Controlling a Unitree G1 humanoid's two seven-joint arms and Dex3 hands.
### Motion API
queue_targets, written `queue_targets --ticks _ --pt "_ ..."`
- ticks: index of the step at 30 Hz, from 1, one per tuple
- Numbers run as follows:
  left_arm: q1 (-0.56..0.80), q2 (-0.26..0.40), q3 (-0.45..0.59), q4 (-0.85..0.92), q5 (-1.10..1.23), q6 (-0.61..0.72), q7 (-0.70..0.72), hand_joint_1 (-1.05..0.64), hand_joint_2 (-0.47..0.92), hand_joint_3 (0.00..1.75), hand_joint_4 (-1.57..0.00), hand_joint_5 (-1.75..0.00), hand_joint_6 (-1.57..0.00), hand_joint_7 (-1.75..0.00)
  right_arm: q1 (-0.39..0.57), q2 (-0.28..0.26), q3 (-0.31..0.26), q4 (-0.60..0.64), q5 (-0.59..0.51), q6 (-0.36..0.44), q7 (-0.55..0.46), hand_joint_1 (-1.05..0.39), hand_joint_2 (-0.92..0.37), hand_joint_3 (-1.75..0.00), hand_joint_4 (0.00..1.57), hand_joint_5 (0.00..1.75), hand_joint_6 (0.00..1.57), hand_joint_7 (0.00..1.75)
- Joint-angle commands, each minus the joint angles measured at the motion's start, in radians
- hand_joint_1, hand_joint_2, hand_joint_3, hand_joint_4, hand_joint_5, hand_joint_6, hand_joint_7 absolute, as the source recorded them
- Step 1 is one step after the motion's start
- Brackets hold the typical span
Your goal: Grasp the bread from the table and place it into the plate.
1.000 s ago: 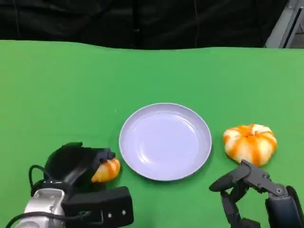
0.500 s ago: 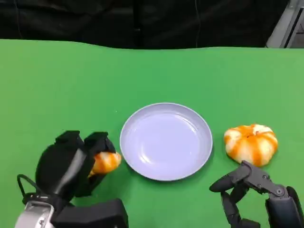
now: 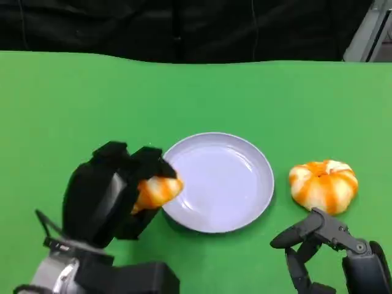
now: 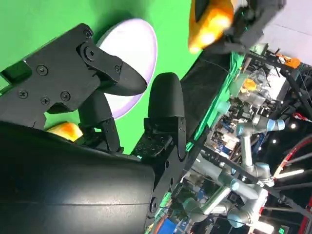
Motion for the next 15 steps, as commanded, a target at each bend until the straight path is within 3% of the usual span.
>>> queue_targets --ticks 1,4,7,13,15 --pt "-0.089 -0.028 -0.037 0.078 0.016 -0.04 0.039 -0.16 0.14 1.62 -0.95 -1.75 -0.89 -1.4 0.01 -0.003 0.005 -0.014 -0.013 0.001 -0.008 -0.16 -0.45 -1.13 0.71 1.62 0.71 1.18" --pt "-0.102 -0.032 -0.041 0.1 0.017 -0.049 0.044 -0.16 0.13 1.63 -0.95 -1.75 -0.89 -1.41 0.01 -0.003 0.005 -0.014 -0.015 0.001 -0.009 -0.16 -0.45 -1.13 0.7 1.61 0.72 1.18" --pt "-0.209 -0.09 -0.082 0.246 0.028 -0.054 0.066 -0.17 0.19 1.5 -0.94 -1.75 -0.87 -1.51 0.013 -0.005 0.006 -0.015 -0.011 -0.005 -0.007 -0.16 -0.45 -1.13 0.7 1.62 0.72 1.18" --pt "-0.333 -0.155 -0.125 0.425 0.036 -0.025 0.091 -0.16 0.23 1.43 -0.94 -1.75 -0.86 -1.52 0.022 -0.004 0.008 -0.022 -0.015 -0.003 -0.011 -0.16 -0.47 -1.1 0.7 1.62 0.72 1.18" --pt "-0.405 -0.192 -0.147 0.515 0.036 0.005 0.071 -0.13 0.38 1.09 -0.86 -1.65 -0.88 -1.3 0.029 -0.001 0.011 -0.029 -0.015 -0.001 -0.011 -0.16 -0.47 -1.09 0.69 1.61 0.72 1.18"
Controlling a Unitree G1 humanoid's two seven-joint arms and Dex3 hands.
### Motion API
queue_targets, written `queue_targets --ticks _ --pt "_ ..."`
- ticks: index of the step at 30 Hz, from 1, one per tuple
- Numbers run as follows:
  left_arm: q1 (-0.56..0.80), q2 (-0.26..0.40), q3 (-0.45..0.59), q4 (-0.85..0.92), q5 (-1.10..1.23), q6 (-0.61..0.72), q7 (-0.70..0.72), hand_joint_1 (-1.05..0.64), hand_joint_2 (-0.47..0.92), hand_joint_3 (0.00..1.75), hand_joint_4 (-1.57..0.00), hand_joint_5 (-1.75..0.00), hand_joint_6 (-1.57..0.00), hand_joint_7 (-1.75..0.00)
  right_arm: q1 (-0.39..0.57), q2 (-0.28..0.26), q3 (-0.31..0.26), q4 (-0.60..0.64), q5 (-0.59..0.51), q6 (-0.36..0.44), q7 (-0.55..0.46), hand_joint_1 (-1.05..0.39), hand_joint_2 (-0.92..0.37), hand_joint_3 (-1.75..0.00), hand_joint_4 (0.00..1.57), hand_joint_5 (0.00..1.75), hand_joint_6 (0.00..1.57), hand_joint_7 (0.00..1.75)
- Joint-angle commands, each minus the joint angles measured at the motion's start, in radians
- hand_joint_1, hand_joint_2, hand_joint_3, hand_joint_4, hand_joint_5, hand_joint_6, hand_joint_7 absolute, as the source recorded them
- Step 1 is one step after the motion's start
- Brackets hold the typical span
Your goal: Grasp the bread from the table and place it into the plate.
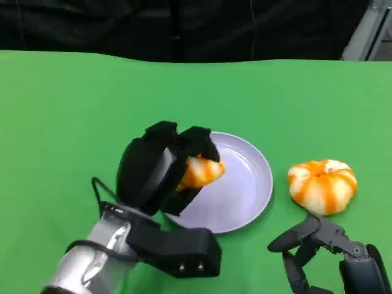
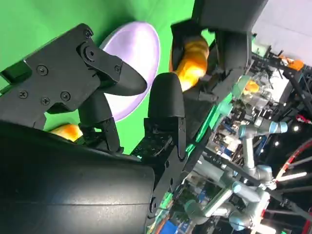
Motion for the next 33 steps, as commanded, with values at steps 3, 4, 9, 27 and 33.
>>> queue_targets --ticks 3,4,9,27,33 --pt "-0.161 -0.068 -0.045 0.193 -0.011 0.068 -0.023 -0.12 0.46 0.91 -0.81 -1.66 -0.86 -1.29 0.019 0.001 0.006 -0.029 0.001 0.001 -0.008 -0.15 -0.47 -1.09 0.69 1.61 0.71 1.18" --pt "-0.167 -0.069 -0.047 0.199 -0.014 0.071 -0.023 -0.12 0.46 0.9 -0.81 -1.65 -0.86 -1.28 0.02 0.001 0.006 -0.03 0.002 0.001 -0.008 -0.15 -0.47 -1.09 0.69 1.61 0.71 1.18" --pt "-0.178 -0.065 -0.068 0.185 -0.025 0.125 -0.119 -0.16 0.48 0.86 -0.69 -1.53 -0.76 -1.17 0.021 0.0 0.007 -0.032 0.0 0.005 -0.008 -0.15 -0.47 -1.09 0.69 1.62 0.71 1.18" --pt "-0.111 0.022 -0.142 -0.137 -0.041 0.5 -0.809 -1.0 0.92 0.56 0.0 0.0 0.0 0.0 0.015 -0.005 0.003 -0.026 0.0 0.006 -0.009 -0.16 -0.47 -1.08 0.71 1.62 0.72 1.17" --pt "0.018 0.1 -0.051 -0.365 -0.144 0.485 -0.857 -0.96 0.92 0.53 0.0 0.0 0.0 0.0 0.013 -0.003 0.007 -0.023 0.006 0.009 -0.007 -0.15 -0.48 -1.08 0.7 1.61 0.71 1.17"
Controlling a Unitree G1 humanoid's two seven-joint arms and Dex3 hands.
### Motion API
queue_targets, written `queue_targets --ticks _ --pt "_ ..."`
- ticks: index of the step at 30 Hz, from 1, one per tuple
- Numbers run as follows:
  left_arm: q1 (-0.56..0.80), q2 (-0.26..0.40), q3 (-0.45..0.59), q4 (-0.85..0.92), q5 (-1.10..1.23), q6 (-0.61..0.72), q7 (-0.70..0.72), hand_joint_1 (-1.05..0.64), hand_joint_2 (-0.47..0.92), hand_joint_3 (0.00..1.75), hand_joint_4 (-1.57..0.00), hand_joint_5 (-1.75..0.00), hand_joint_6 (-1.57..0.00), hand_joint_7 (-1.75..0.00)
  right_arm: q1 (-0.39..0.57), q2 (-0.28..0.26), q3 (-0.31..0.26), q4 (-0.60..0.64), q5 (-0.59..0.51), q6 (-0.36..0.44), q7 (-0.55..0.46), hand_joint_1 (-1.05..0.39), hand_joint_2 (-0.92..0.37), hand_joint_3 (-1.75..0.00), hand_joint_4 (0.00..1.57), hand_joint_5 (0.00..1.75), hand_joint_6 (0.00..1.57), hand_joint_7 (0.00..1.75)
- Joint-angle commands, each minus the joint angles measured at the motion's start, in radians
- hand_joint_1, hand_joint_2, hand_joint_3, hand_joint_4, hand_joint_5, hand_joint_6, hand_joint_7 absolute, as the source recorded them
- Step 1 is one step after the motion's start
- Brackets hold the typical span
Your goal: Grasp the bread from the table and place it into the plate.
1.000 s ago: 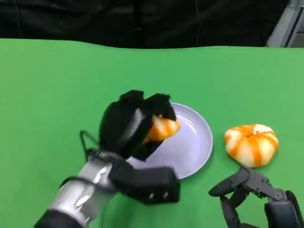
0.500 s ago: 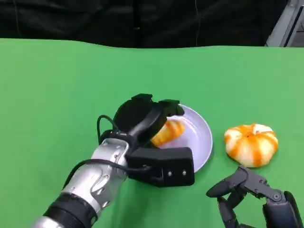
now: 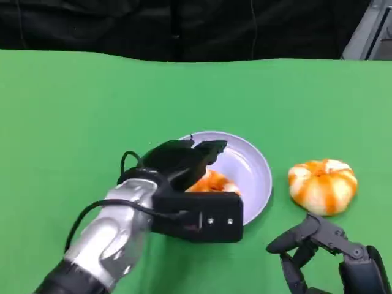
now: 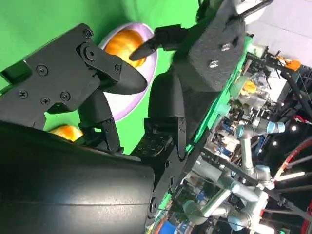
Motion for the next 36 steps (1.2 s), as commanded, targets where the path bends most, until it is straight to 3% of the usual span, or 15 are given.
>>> queue_targets --ticks 1,5,8,12,13,14,19,20,21,22,25,28,36 --pt "0.107 0.081 0.082 -0.181 -0.096 -0.02 -0.055 -0.94 0.92 0.51 0.0 0.0 0.0 0.0 0.004 -0.001 -0.003 -0.002 0.004 0.007 -0.006 -0.15 -0.48 -1.08 0.71 1.62 0.71 1.17" --pt "0.236 0.154 0.2 -0.319 -0.279 -0.12 -0.09 -0.83 0.92 0.47 -0.04 -0.02 -0.02 -0.01 0.003 -0.001 -0.001 -0.003 0.002 0.008 -0.009 -0.16 -0.47 -1.09 0.71 1.61 0.71 1.18" --pt "0.32 0.17 0.274 -0.371 -0.402 -0.175 -0.094 -0.83 0.92 0.53 -0.13 -0.07 -0.11 -0.05 0.0 -0.004 -0.003 -0.001 -0.001 0.006 -0.012 -0.16 -0.47 -1.09 0.71 1.61 0.71 1.18" --pt "0.47 0.108 0.381 -0.385 -0.555 -0.337 0.01 -0.79 0.92 0.54 -0.35 -0.2 -0.31 -0.13 0.001 -0.006 -0.002 -0.002 0.006 0.008 -0.009 -0.16 -0.47 -1.09 0.71 1.59 0.71 1.19" --pt "0.498 0.091 0.401 -0.385 -0.58 -0.372 0.032 -0.67 0.92 0.46 -0.51 -0.3 -0.46 -0.19 0.002 -0.005 -0.002 -0.005 0.005 0.011 -0.008 -0.16 -0.47 -1.09 0.72 1.59 0.71 1.19" --pt "0.516 0.08 0.414 -0.383 -0.598 -0.4 0.047 -0.63 0.92 0.43 -0.57 -0.33 -0.51 -0.21 0.002 -0.005 -0.002 -0.007 0.004 0.013 -0.008 -0.16 -0.47 -1.1 0.72 1.59 0.71 1.19" --pt "0.529 0.068 0.427 -0.37 -0.608 -0.439 0.054 -0.59 0.92 0.39 -0.62 -0.38 -0.56 -0.22 0.002 -0.005 -0.002 -0.008 0.003 0.014 -0.008 -0.16 -0.46 -1.11 0.73 1.58 0.71 1.19" --pt "0.609 0.044 0.46 -0.384 -0.692 -0.487 0.054 -0.59 0.92 0.39 -0.62 -0.38 -0.57 -0.21 0.005 -0.004 0.0 -0.014 0.008 0.019 -0.004 -0.16 -0.46 -1.11 0.73 1.58 0.71 1.19" --pt "0.674 0.027 0.486 -0.397 -0.757 -0.525 0.053 -0.28 0.86 0.56 -0.8 -0.8 -0.79 -0.48 0.007 -0.004 0.0 -0.02 0.01 0.022 -0.001 -0.16 -0.46 -1.11 0.73 1.58 0.71 1.19" --pt "0.725 0.016 0.505 -0.409 -0.804 -0.552 0.049 -0.08 0.73 0.82 -0.88 -1.18 -0.87 -0.82 0.008 -0.005 0.0 -0.023 0.01 0.024 0.001 -0.16 -0.46 -1.11 0.73 1.59 0.71 1.19" --pt "0.801 0.013 0.532 -0.444 -0.84 -0.59 0.044 0.07 0.53 1.2 -0.88 -1.59 -0.85 -1.34 0.003 -0.014 -0.007 -0.019 0.012 0.014 0.002 -0.17 -0.46 -1.1 0.73 1.6 0.7 1.19" --pt "0.829 0.003 0.544 -0.461 -0.824 -0.605 0.057 0.1 0.45 1.31 -0.84 -1.73 -0.8 -1.52 -0.001 -0.019 -0.014 -0.012 0.022 0.007 0.006 -0.18 -0.47 -1.09 0.73 1.59 0.7 1.19" --pt "0.798 -0.014 0.558 -0.407 -0.813 -0.625 0.064 0.08 0.43 1.33 -0.86 -1.75 -0.75 -1.63 0.005 -0.026 -0.021 -0.023 0.036 0.006 0.017 -0.17 -0.47 -1.1 0.73 1.57 0.71 1.19"
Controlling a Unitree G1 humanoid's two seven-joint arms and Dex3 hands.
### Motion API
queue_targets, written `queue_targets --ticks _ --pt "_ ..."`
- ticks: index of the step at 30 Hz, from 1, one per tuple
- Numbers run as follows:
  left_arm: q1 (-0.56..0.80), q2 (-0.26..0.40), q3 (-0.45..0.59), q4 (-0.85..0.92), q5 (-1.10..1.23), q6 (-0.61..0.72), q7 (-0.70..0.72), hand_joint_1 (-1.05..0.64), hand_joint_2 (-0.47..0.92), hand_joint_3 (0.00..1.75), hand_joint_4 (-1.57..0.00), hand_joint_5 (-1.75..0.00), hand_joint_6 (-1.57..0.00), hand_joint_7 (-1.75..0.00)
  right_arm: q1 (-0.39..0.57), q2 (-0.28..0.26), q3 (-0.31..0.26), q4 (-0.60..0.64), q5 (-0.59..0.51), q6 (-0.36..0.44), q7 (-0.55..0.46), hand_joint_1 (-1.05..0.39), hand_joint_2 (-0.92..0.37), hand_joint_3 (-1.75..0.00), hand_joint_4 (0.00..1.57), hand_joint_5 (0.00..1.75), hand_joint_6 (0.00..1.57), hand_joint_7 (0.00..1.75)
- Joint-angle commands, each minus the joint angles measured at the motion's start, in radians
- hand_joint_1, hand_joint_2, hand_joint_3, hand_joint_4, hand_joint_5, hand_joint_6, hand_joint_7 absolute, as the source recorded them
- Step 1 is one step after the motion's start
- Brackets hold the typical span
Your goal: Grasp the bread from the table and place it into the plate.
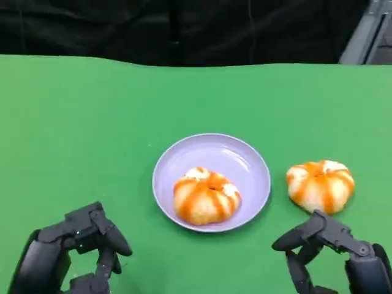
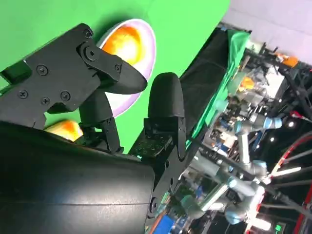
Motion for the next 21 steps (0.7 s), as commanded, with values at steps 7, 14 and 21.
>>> queue_targets --ticks 7,14,21 --pt "-0.021 -0.012 0.025 0.033 0.037 -0.016 0.025 0.07 0.41 1.35 -0.86 -1.75 -0.75 -1.63 0.005 -0.013 -0.012 -0.009 0.018 -0.016 0.015 -0.17 -0.46 -1.1 0.73 1.57 0.71 1.19" --pt "-0.022 -0.015 0.028 0.034 0.039 -0.016 0.023 0.07 0.4 1.36 -0.86 -1.75 -0.75 -1.62 0.006 -0.012 -0.013 -0.009 0.018 -0.017 0.017 -0.17 -0.46 -1.1 0.73 1.57 0.71 1.19" --pt "-0.035 -0.014 0.021 0.059 0.03 -0.023 0.012 0.04 0.34 1.43 -0.83 -1.75 -0.78 -1.56 0.01 -0.015 -0.014 -0.016 0.026 -0.019 0.026 -0.13 -0.46 -1.13 0.74 1.59 0.72 1.2"
